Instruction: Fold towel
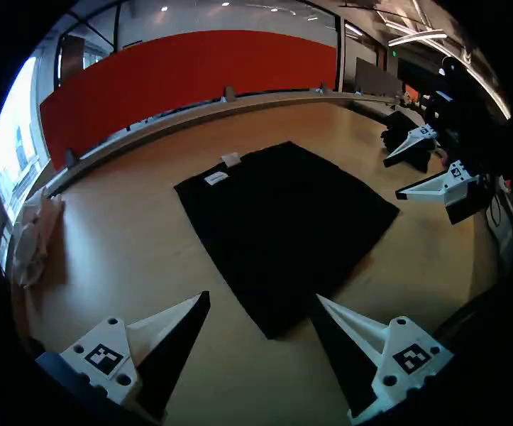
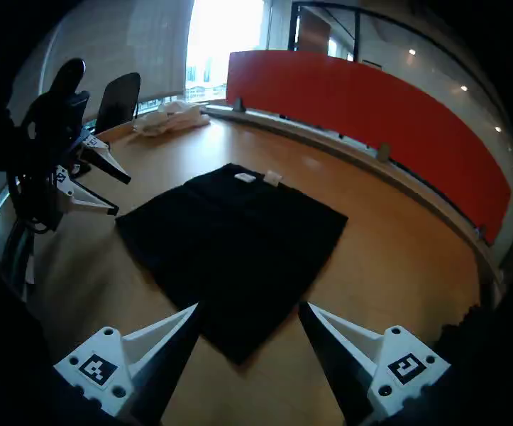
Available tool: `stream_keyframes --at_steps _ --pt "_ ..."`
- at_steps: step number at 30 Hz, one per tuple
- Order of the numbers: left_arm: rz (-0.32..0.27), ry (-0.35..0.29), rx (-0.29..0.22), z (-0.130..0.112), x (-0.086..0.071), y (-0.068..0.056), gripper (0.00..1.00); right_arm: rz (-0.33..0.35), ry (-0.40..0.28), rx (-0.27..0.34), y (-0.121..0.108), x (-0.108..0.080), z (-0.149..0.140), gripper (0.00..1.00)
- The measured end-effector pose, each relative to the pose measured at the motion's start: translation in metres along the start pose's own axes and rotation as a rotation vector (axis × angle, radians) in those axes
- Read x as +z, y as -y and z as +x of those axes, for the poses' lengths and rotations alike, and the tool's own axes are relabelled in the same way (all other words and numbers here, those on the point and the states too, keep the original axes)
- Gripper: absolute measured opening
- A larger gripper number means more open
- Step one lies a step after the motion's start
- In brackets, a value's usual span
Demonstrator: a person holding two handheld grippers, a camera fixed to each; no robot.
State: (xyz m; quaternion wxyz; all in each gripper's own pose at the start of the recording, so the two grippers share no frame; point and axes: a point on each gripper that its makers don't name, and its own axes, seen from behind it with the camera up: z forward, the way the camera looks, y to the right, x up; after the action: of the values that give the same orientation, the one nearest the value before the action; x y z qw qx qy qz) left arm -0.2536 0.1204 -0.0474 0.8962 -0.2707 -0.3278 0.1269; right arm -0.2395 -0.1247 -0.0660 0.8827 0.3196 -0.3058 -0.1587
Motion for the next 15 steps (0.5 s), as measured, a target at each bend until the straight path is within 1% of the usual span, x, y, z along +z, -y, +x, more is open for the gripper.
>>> stream_keyframes --at_steps 3,8,15 --pt "-0.007 0.018 -0.004 -0.006 0.005 -0.001 1.00 0.009 0.024 0.004 0.001 0.004 -0.011 1.00" --pt "-0.018 0.047 0.013 -0.017 0.011 -0.003 1.00 0.024 0.054 0.011 0.002 0.008 -0.025 1.00" --pt "-0.042 0.080 0.031 -0.027 0.018 -0.012 1.00 0.049 0.091 0.000 0.006 0.013 -0.040 1.00"
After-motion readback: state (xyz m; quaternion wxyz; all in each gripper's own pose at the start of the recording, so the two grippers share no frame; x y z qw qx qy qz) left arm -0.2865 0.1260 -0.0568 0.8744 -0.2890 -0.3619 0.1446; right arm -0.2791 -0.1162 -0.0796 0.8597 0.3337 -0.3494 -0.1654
